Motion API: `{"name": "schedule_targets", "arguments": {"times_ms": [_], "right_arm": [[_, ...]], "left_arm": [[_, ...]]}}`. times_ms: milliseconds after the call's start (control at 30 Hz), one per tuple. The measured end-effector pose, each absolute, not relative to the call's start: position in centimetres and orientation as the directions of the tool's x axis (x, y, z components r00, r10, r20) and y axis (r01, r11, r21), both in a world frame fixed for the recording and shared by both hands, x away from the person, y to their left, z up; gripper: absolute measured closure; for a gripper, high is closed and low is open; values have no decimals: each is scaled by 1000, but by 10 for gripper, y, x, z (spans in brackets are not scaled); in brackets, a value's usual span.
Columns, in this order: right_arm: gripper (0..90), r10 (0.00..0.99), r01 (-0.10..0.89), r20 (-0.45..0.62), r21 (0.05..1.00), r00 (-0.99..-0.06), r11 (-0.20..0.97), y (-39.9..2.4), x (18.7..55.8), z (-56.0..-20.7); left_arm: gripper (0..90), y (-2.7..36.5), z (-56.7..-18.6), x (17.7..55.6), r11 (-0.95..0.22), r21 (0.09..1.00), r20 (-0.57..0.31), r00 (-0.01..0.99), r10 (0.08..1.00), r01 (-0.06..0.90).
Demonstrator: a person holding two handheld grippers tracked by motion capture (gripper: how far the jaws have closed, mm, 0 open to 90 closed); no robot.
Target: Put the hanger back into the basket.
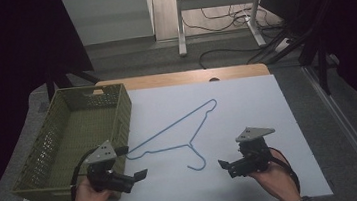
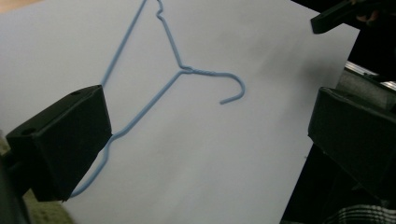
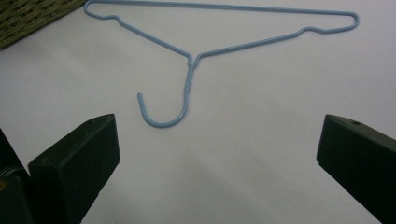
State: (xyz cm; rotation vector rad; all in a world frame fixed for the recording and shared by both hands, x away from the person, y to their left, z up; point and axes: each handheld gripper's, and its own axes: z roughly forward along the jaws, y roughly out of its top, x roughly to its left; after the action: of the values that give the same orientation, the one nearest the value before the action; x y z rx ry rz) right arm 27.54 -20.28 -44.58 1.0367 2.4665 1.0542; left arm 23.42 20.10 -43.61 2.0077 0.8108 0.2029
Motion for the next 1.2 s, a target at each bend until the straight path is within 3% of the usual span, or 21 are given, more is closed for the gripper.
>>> {"name": "schedule_targets", "arguments": {"times_ms": [567,1200], "right_arm": [[0,697,533,63,695,-715,483,-185,293,-451],[236,675,510,23,674,-738,534,-150,319,-465]], "left_arm": [[0,157,-453,242,-384,810,-194,820,539,444],[0,135,-484,273,-422,774,-187,808,559,471]]}}
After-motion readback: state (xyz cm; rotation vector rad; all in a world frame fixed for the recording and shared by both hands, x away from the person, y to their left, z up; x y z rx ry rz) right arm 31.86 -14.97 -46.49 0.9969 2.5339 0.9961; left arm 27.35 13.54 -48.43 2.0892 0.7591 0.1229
